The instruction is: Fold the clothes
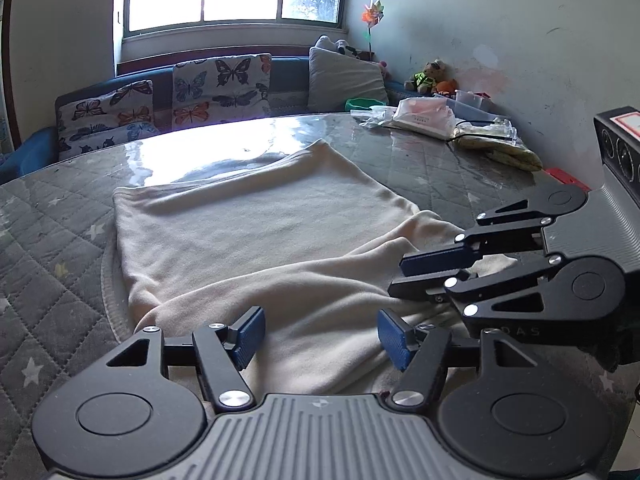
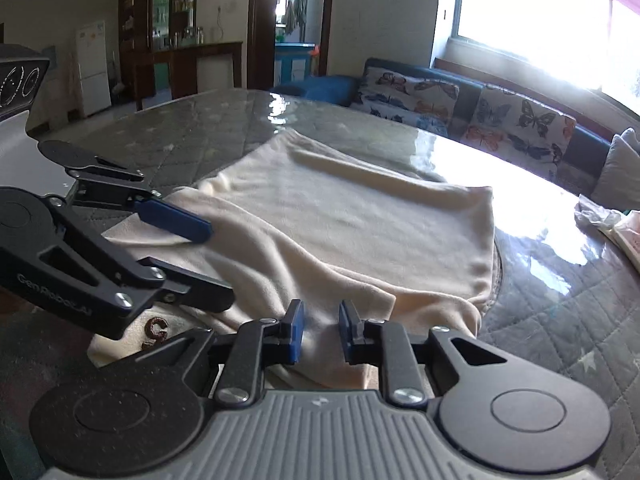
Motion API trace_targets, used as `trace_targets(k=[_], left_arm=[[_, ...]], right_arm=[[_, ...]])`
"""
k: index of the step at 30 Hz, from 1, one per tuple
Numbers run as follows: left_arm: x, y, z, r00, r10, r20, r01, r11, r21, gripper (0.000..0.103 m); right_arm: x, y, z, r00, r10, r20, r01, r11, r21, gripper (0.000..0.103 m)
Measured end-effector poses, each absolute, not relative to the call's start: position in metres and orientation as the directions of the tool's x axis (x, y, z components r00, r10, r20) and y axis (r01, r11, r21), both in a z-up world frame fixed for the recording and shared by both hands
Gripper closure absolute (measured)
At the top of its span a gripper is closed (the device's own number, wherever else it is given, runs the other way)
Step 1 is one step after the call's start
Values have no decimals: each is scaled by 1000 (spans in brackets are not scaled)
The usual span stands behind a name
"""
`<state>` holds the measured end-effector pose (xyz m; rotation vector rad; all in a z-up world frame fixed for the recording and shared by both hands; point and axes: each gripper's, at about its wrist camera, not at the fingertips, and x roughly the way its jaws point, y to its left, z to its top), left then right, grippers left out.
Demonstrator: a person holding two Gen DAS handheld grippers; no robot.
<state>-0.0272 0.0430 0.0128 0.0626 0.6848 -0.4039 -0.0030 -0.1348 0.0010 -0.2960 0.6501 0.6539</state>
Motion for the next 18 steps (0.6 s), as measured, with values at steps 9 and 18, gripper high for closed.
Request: trace_targets(k=[9,18], left_arm=[[-78,62,28,690,-393,-608,458,887,-55,31],[-114,50,24,700,-374,-608,557,819,137,31]], right_arm=[[-32,-170,24,591,482,-647,-659,751,-42,75],[-66,-187,21,573,439,-692,-704,696,-141,61]])
